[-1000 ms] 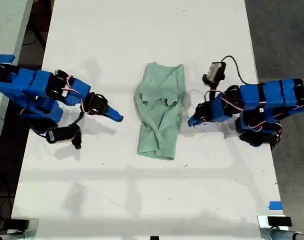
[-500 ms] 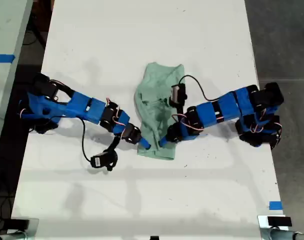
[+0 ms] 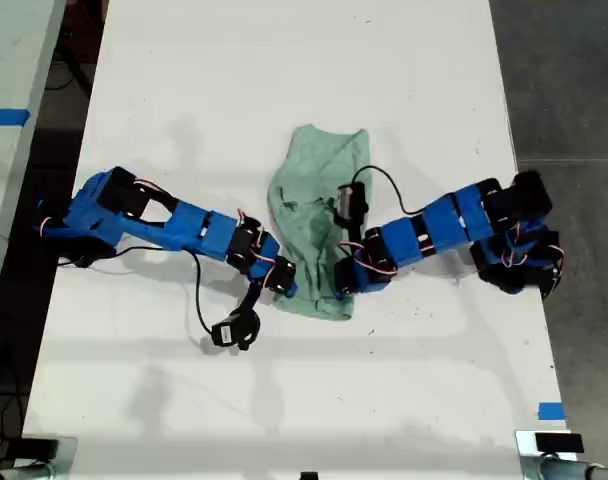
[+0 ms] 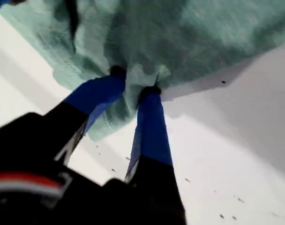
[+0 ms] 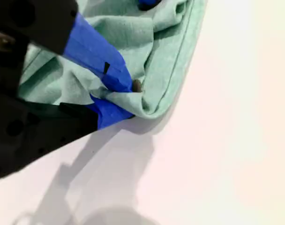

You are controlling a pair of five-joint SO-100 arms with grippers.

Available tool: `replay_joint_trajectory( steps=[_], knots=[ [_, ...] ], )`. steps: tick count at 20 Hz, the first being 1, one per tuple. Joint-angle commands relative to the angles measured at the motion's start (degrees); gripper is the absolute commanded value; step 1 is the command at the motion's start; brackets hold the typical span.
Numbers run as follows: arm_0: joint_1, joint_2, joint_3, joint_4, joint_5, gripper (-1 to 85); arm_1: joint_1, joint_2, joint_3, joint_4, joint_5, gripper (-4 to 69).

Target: Fold t shirt

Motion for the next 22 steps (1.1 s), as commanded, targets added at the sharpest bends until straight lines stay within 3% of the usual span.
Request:
replay_joint_trajectory(
  steps=[1,6,8,14,15,16,17,18,22],
  knots=[
    [-0.1,0.4,-1.3,0.5,-0.7,-0.2,-1.4,-1.3,-5.6,0.6,0.8,0.3],
    [2.5,11.3,-2.7,0.3,-0.7,-0.2,-2.0,0.2,-23.6,12.1,-1.4,0.3],
    [1.3,18.5,-2.9,0.0,-1.2,-0.2,0.6,3.2,-27.4,13.9,-1.8,0.3],
    [-17.0,29.7,-2.4,2.3,0.5,-0.2,23.7,18.8,-18.5,15.2,-7.7,1.2],
    [-20.1,30.1,-2.4,2.8,0.4,6.5,27.2,20.0,-18.1,15.2,-10.0,9.8],
    [-23.2,30.2,-2.4,3.5,-0.4,14.0,30.2,21.1,-18.1,15.2,-12.0,24.9],
    [-26.0,30.7,-2.5,3.5,0.2,18.7,33.0,22.6,-18.2,15.6,-14.0,33.6],
    [-28.7,31.6,-2.5,3.3,0.9,18.9,36.0,24.3,-18.5,17.1,-14.8,37.7],
    [-37.0,38.5,-2.6,3.5,5.0,15.6,47.8,34.6,-15.8,22.4,-15.7,37.7]
  ],
)
